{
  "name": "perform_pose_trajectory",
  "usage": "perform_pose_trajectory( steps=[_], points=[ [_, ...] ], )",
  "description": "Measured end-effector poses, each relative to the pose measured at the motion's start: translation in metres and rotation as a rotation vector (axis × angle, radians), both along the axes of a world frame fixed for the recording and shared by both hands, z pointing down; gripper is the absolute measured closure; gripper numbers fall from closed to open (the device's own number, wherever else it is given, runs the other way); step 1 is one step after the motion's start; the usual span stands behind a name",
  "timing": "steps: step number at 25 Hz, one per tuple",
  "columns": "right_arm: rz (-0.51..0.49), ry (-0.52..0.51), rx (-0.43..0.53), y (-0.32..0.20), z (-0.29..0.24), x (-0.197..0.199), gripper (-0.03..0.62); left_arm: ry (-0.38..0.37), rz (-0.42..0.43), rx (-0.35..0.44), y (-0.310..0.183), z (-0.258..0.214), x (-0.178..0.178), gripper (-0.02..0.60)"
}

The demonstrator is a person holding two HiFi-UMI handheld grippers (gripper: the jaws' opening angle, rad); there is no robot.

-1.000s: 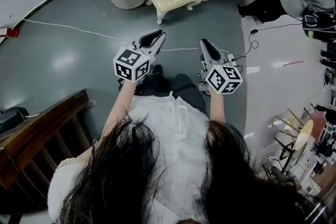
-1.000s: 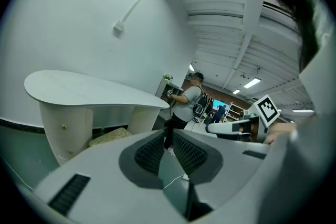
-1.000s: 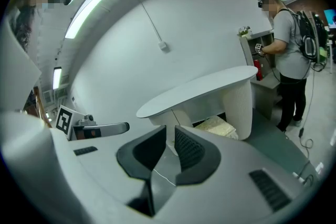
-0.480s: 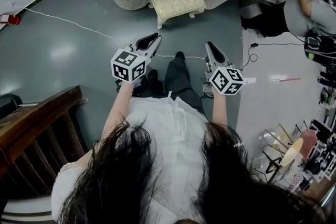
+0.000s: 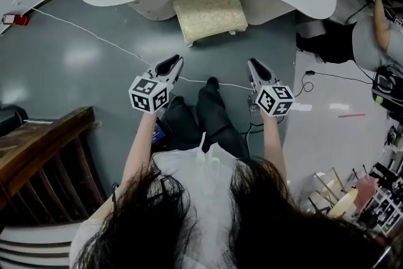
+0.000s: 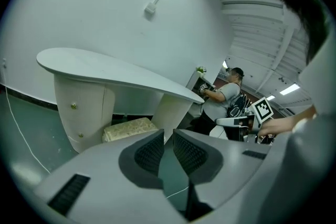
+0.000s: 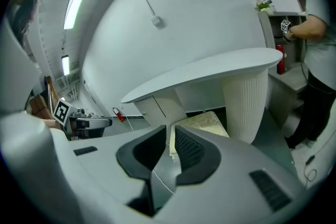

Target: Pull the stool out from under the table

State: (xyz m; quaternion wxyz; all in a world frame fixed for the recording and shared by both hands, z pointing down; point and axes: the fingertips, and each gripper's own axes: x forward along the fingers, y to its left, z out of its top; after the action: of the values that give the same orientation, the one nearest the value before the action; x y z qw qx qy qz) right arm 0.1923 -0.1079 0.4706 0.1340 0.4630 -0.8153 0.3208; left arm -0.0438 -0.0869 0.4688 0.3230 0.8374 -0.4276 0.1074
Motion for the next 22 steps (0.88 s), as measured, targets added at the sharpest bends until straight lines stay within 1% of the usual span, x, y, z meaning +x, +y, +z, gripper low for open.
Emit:
perform_pose_trajectory(
  steps=[3, 6, 10, 15, 19, 22],
  points=[
    [-0.039, -0.001, -0.006, -0.027, 0.036, 0.009, 0.531, -0.016, -0.052, -0.036, -0.018, 0.034, -0.001, 0.532],
    [-0.063, -0.017, -0.029, -0.052, 0.078, 0.017, 0.531, -0.008, -0.101, -0.074, -0.037, 0.073, -0.001, 0.532],
    [-0.099, -0.013, -0.072, -0.082, 0.139, 0.024, 0.531, -0.004, -0.126, -0.126, -0.060, 0.130, 0.000, 0.531],
    [-0.117, -0.021, -0.128, -0.117, 0.203, 0.036, 0.531, -0.010, -0.150, -0.200, -0.073, 0.197, -0.002, 0.531],
    [-0.134, -0.015, -0.168, -0.139, 0.244, 0.045, 0.530, 0.046, -0.221, -0.250, -0.079, 0.239, -0.007, 0.531],
    [-0.155, -0.001, -0.195, -0.154, 0.270, 0.051, 0.530, 0.074, -0.250, -0.284, -0.082, 0.266, -0.008, 0.531]
  ],
)
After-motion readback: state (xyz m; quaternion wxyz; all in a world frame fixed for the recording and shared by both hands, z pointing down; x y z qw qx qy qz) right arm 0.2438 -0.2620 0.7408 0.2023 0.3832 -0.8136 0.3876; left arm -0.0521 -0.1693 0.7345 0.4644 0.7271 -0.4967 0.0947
